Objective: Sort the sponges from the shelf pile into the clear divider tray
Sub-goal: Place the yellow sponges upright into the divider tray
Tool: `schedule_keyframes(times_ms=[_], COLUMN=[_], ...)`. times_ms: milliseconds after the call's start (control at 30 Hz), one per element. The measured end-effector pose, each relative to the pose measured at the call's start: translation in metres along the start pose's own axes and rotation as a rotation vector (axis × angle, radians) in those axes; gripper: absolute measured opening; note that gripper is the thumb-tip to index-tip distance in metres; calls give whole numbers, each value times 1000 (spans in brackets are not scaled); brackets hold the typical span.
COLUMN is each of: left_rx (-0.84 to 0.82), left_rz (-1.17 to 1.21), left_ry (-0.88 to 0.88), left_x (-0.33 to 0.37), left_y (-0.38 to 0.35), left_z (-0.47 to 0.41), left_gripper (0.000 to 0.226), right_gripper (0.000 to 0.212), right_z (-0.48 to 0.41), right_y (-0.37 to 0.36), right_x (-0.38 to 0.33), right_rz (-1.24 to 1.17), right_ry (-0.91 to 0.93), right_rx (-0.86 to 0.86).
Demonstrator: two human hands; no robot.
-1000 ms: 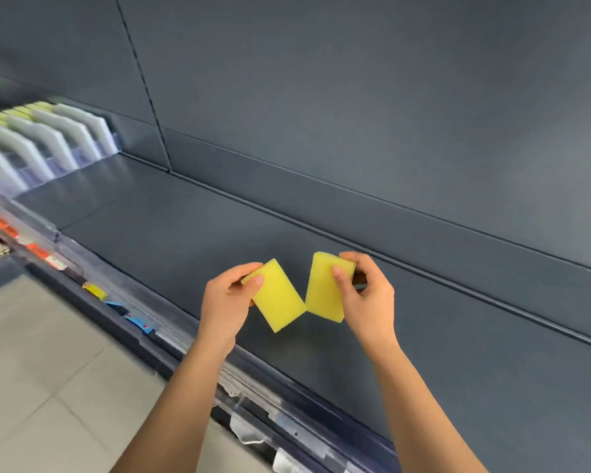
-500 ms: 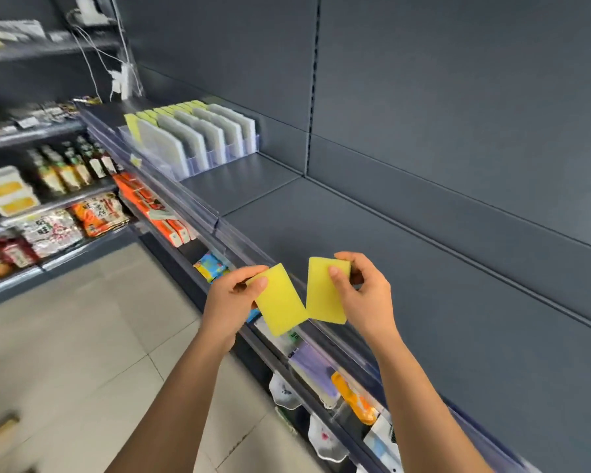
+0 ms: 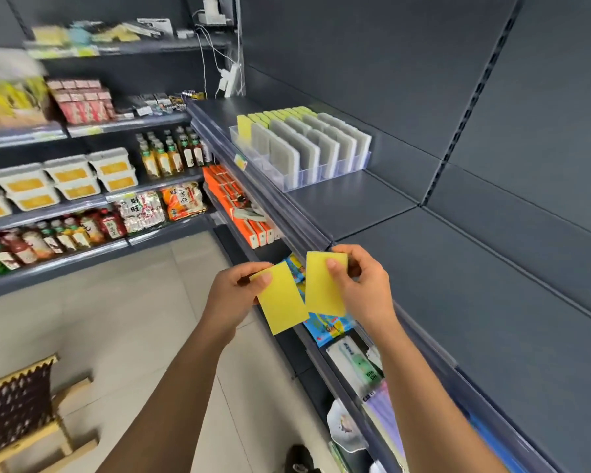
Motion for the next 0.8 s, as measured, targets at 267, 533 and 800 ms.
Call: schedule_keyframes(times_ms=[267, 533, 800], left_rx=[87, 105, 109], left_rz=[-15, -44, -44], left_ry=[7, 20, 29], left_x=[6, 19, 22], left_y=[56, 108, 160], left_z=[-100, -205, -291], left_gripper=[17, 19, 18], right_gripper=[14, 16, 16], right_z=[-87, -175, -238], right_y=[-97, -186, -262], right_x=[-13, -31, -49], right_rz=[-54, -70, -67], right_ry=[43, 71, 80], right_rx=[-101, -158, -200])
Point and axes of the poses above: each hand's wrist, its own z-axis away from the middle knuckle, its own y-axis out of the back of the hand, x = y × z, the point moved 1 cm from there along -z, towards the middle knuckle, and after that the axes turned 3 degrees about x, right-handed, at the moved point
